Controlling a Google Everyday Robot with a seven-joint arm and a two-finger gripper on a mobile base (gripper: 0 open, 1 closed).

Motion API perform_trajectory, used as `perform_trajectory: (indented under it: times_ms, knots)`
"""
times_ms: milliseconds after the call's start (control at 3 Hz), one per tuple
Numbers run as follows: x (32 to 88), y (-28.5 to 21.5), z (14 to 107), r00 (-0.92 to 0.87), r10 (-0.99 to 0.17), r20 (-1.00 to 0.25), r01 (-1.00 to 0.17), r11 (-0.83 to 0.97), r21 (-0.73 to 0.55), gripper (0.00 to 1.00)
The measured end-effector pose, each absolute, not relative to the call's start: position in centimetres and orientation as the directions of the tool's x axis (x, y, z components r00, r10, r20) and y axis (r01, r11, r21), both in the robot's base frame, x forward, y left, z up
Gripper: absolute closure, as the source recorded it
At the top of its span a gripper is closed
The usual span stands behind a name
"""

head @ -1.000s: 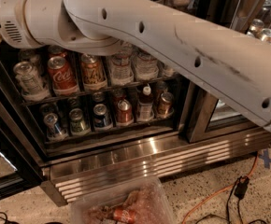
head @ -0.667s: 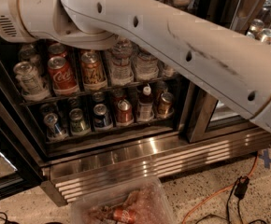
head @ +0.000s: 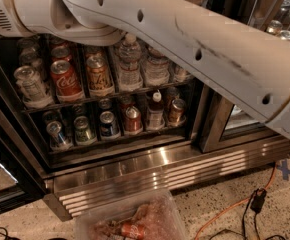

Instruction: Pick green can from top shelf of fridge

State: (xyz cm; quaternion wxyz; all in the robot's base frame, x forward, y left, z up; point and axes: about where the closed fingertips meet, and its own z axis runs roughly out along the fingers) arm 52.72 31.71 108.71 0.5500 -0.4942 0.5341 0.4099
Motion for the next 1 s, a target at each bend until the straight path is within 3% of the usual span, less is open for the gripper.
perform_trajectory:
  times_ms: [1000]
  knots:
    - [53.8, 31.4, 106.5, 0.024, -0.135, -0.991, -0.966, 0.251, -0.057, 0.00]
